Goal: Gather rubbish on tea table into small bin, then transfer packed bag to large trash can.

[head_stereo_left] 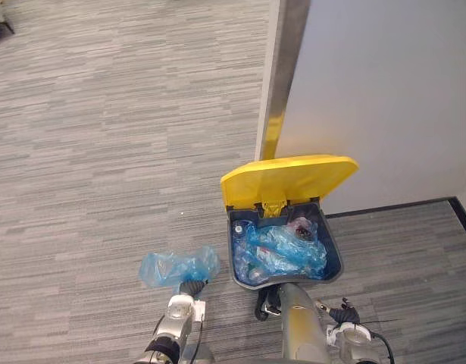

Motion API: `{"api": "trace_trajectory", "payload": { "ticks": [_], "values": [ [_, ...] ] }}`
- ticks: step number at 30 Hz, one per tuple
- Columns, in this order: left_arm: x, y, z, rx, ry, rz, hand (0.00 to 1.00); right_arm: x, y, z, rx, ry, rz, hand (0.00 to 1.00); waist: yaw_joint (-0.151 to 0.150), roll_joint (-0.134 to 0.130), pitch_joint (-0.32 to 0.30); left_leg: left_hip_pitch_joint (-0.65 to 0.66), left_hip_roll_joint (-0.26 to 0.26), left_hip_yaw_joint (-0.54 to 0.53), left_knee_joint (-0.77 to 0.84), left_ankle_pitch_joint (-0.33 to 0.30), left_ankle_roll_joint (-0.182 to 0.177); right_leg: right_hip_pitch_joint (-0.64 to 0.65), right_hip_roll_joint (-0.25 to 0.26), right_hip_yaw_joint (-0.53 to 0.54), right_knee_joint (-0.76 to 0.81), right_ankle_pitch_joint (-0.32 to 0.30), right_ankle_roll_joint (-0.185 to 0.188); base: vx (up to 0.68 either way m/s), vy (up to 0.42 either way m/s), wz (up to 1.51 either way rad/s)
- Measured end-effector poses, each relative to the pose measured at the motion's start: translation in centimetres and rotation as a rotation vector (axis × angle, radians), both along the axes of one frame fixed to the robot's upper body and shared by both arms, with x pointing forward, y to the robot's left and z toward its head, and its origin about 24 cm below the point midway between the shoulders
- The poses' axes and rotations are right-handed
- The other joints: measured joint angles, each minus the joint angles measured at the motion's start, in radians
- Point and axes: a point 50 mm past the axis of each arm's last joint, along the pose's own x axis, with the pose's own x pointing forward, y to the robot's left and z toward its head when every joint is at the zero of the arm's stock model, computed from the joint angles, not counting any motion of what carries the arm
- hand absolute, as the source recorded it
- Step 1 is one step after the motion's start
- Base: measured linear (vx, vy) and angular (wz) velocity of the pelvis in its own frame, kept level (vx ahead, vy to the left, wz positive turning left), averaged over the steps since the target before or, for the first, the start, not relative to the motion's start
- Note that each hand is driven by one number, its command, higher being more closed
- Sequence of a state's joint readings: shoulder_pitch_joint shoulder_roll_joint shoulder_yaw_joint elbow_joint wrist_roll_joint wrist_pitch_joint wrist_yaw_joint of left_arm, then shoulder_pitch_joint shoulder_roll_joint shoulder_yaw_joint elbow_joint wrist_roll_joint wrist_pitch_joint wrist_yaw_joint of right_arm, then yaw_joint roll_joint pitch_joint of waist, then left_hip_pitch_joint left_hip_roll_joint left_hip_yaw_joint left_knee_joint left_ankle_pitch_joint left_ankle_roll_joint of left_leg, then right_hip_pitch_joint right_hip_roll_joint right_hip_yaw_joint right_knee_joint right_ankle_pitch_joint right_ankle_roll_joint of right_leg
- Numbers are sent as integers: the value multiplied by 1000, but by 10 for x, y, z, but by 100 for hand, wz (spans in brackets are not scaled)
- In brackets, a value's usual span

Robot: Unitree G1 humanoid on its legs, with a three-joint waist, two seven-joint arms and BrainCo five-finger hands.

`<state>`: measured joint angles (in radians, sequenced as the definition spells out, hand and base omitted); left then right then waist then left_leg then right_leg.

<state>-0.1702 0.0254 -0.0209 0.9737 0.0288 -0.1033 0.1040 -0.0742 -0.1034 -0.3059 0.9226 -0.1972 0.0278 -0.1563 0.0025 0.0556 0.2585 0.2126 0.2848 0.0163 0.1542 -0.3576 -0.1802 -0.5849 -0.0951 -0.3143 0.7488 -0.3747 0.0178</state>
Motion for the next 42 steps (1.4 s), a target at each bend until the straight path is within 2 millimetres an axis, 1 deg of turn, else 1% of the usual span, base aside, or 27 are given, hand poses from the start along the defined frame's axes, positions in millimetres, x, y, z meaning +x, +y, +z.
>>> {"api": "trace_trajectory", "payload": {
  "ticks": [1, 2, 3, 4, 5, 6, 7, 8, 9, 10, 11, 12, 13, 14, 15, 16, 18, 19, 21, 22, 23, 26, 27, 31, 35, 38, 42],
  "values": [
    [6, 3, 3, 13, -13, -12, 100, 17, 6, 6, -9, -31, 58, 0, -8, 6, -2, -7, 23, -8, -110, 36, 31, -9, 7, -67, -78, 20, -1, -135, -272, 50],
    [13, 3, 7, 27, -28, -41, 100, 24, 16, 7, 2, -37, 90, 0, -9, -16, 6, -78, -8, -6, 5, 5, 75, -13, -17, -94, -132, 53, 112, -170, -248, 53],
    [16, 0, 9, 25, -31, -53, 100, 30, 15, 10, -11, -52, 108, 0, -1, -23, 8, -169, -37, -5, 215, -33, 90, -30, -27, -82, -133, 84, 200, -143, -131, 61],
    [13, 2, 7, 21, -31, -46, 100, 42, 19, 17, -34, -88, 168, 0, -16, -26, 10, -204, -73, 20, 344, -70, 75, -74, 2, 169, 53, 115, 33, -42, -21, 66],
    [10, 2, 6, 21, -25, -45, 100, 41, 20, 17, -37, -87, 179, 0, -37, -41, 3, -203, -78, 31, 331, -103, 67, -48, 2, 239, 28, 61, 68, -17, -43, 100],
    [11, 4, 8, 24, -38, -48, 100, 57, 23, 27, -55, -127, 215, 0, -39, -28, 8, -190, -63, 4, 243, -143, -18, -74, -10, 223, 56, 44, 64, -65, -115, 84],
    [10, 9, 7, 38, -38, -45, 100, 74, 30, 37, -65, -173, 252, 0, -28, -49, 10, -212, -73, -9, 193, -95, -41, -98, -29, 218, 29, 69, 69, -128, -172, 60],
    [5, 13, 5, 44, -24, -38, 100, 84, 35, 44, -76, -203, 282, 0, -23, -40, 7, -218, -61, -27, 140, -82, -29, -94, -13, 204, -18, 84, 79, -148, -180, 39],
    [-3, 17, 1, 52, -11, -28, 100, 97, 46, 53, -86, -237, 336, 0, -16, -30, -10, -202, -58, -43, 21, -69, -13, -94, 2, 191, -79, 98, 76, -94, -155, 52],
    [-4, 24, 3, 69, -20, -19, 100, 111, 52, 66, -101, -285, 372, 0, -19, -44, -12, -195, -70, -65, -26, -65, 0, -85, 3, 181, -147, 149, 51, -70, -156, 51],
    [-3, 23, 4, 68, -30, -17, 100, 122, 50, 78, -123, -329, 384, 0, -13, -40, -10, -216, -78, -59, 24, -58, -9, -85, 6, 173, -178, 160, 54, -56, -144, 34],
    [-3, 22, 5, 63, -40, -11, 100, 138, 49, 96, -154, -390, 406, 0, 3, -25, -12, -226, -94, -52, 83, -56, -9, -73, 14, 148, -235, 189, 54, -62, -141, 19],
    [-3, 24, 6, 71, -48, -12, 100, 151, 49, 112, -178, -437, 421, 0, 0, -21, -8, -210, -118, -44, 78, -47, 6, -58, 19, 127, -263, 220, 54, -63, -120, 22],
    [-5, 24, 5, 73, -46, -14, 100, 157, 47, 120, -196, -459, 428, 0, -3, -19, -7, -200, -131, -38, 62, -39, 16, -53, 23, 119, -268, 232, 51, -74, -90, 34],
    [-2, 25, 8, 78, -59, -19, 100, 167, 43, 134, -224, -501, 432, 0, -1, -30, 1, -169, -152, -31, 25, -25, 25, -46, 32, 105, -261, 254, 22, -102, -76, 21],
    [0, 30, 10, 85, -71, -11, 100, 177, 42, 150, -239, -546, 434, 0, 9, -58, 14, -170, -153, -35, 21, -5, 16, -44, 28, 106, -265, 263, 12, -122, -66, 13],
    [0, 33, 10, 91, -71, -11, 100, 188, 42, 168, -250, -601, 431, 0, 6, -66, 18, -186, -151, -37, 23, -9, 24, -44, 29, 104, -293, 286, 11, -152, -44, 3],
    [-2, 32, 9, 93, -64, -20, 100, 198, 37, 187, -270, -648, 423, 0, 3, -57, 22, -205, -147, -41, 23, -9, 26, -44, 33, 102, -330, 313, 10, -168, -34, 3],
    [-2, 32, 9, 91, -64, -17, 100, 204, 32, 201, -284, -677, 411, 0, 3, -49, 26, -218, -141, -42, 19, -9, 26, -45, 40, 97, -357, 331, 9, -90, -31, 4],
    [-2, 34, 10, 93, -68, -12, 100, 210, 29, 216, -292, -716, 396, 0, 3, -44, 29, -231, -136, -52, 14, -8, 27, -50, 47, 89, -373, 340, 0, -15, -32, 2],
    [-1, 34, 10, 96, -71, -11, 100, 213, 28, 222, -300, -727, 390, 0, 3, -44, 29, -234, -135, -54, 7, -7, 28, -57, 48, 86, -374, 340, -1, 11, -43, 5],
    [4, 28, 14, 91, -95, -37, 100, 221, 17, 250, -329, -786, 366, 0, 1, -40, 30, -249, -133, -53, -4, 17, 4, -81, 55, 75, -371, 342, -10, 38, -10, -3],
    [6, 27, 15, 89, -102, -44, 100, 222, 17, 254, -329, -796, 363, 0, 1, -40, 30, -249, -132, -52, -7, 24, 0, -82, 55, 74, -370, 345, -17, 73, -5, -6],
    [23, 15, 34, 66, -217, -82, 100, 228, 13, 281, -355, -856, 351, 0, -12, -39, 30, -248, -133, -52, -11, 29, -1, -78, 45, 73, -367, 350, -25, 19, 13, 3],
    [31, 7, 46, 27, -282, -94, 100, 230, 9, 291, -375, -866, 344, 0, -14, -39, 30, -249, -141, -52, -11, 30, 2, -76, 33, 73, -367, 350, -25, -18, 30, 6],
    [38, -3, 64, -24, -369, -118, 100, 231, 9, 296, -372, -872, 338, 0, -16, -39, 30, -249, -146, -53, -10, 31, 3, -76, 27, 73, -364, 350, -25, -1, 9, 1],
    [47, -22, 96, -135, -514, -163, 100, 230, 5, 297, -363, -867, 325, 0, -18, -38, 30, -247, -157, -57, -7, 33, 6, -70, 12, 72, -360, 350, -25, -18, 33, 7]
  ]
}}
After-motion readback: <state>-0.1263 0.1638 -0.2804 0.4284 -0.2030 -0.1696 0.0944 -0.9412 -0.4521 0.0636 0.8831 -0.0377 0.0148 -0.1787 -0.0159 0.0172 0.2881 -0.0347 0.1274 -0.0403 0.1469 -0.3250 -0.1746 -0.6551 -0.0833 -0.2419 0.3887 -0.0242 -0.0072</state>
